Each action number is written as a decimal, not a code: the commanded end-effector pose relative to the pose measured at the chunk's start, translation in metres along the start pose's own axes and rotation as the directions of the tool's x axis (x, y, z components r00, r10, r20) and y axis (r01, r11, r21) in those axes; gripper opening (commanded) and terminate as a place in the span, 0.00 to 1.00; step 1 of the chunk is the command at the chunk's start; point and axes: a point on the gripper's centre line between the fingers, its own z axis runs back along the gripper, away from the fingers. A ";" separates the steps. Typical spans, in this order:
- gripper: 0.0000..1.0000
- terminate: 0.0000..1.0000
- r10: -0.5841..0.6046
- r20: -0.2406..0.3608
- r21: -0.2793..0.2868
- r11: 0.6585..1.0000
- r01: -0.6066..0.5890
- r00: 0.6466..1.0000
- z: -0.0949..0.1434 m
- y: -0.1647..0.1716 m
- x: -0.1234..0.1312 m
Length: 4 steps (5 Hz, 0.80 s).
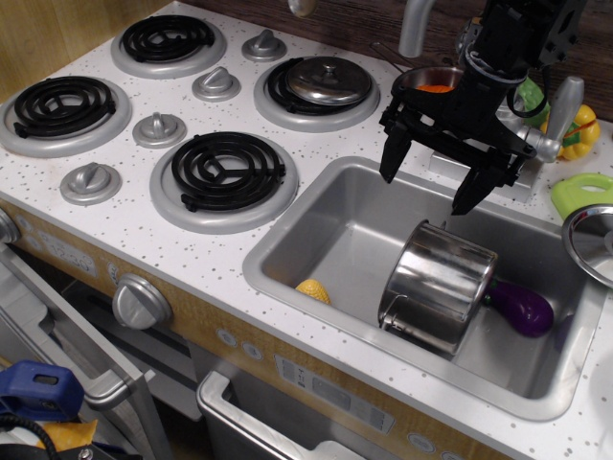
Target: Flip pot upright in sink
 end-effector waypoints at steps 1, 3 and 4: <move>1.00 0.00 0.000 0.000 0.000 1.000 0.000 1.000 0.000 0.000 0.000; 1.00 0.00 0.132 0.053 -0.286 0.952 -0.111 0.990 -0.003 0.007 -0.002; 1.00 0.00 0.174 0.074 -0.392 0.910 -0.132 0.982 -0.008 0.011 -0.005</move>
